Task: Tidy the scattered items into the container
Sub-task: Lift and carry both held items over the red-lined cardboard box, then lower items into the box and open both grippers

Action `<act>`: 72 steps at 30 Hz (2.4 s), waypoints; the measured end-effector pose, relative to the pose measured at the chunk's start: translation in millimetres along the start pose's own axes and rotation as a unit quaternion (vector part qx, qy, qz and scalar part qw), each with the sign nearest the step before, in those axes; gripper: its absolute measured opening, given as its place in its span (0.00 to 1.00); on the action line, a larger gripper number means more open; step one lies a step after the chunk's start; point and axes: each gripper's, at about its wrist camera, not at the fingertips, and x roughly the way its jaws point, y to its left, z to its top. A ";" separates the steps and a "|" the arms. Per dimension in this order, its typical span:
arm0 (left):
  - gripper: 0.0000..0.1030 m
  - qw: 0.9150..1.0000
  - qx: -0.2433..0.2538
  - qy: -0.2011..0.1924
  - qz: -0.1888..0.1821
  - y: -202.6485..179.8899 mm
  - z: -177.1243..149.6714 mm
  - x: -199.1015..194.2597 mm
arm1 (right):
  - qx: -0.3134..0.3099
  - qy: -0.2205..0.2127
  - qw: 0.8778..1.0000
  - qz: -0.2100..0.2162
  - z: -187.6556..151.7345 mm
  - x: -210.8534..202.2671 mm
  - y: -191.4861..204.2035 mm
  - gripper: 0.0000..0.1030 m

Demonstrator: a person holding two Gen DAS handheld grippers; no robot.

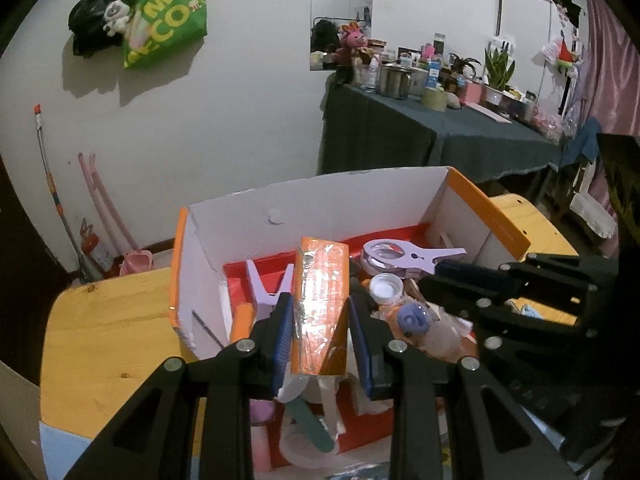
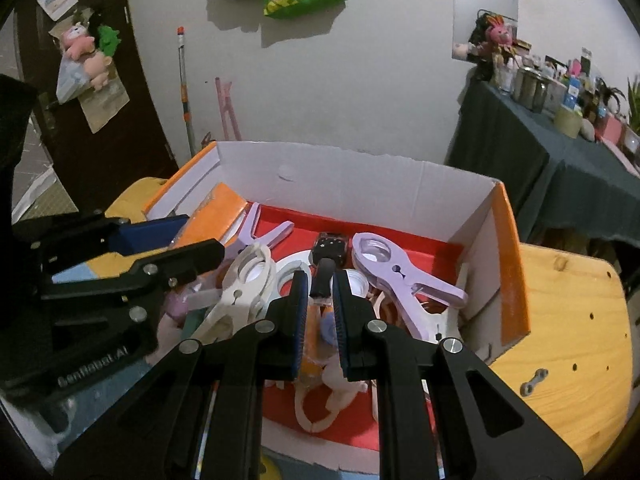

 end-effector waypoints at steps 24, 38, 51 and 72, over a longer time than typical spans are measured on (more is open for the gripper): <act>0.29 0.997 -0.021 0.071 0.001 0.5 -20.9 42.1 | 0.027 0.043 0.999 0.001 -15.5 36.4 -6.0 0.12; 0.30 0.997 -0.022 0.069 0.006 0.7 -23.0 42.5 | 0.028 0.052 0.998 0.003 -20.5 41.2 -3.7 0.12; 0.44 0.997 -0.024 0.069 0.017 2.0 -25.4 41.2 | 0.037 0.049 0.998 0.005 -21.0 39.9 -4.0 0.12; 0.59 0.999 -0.018 0.049 0.013 2.2 -22.4 8.2 | 0.043 0.030 0.999 0.006 -22.4 14.5 -7.2 0.12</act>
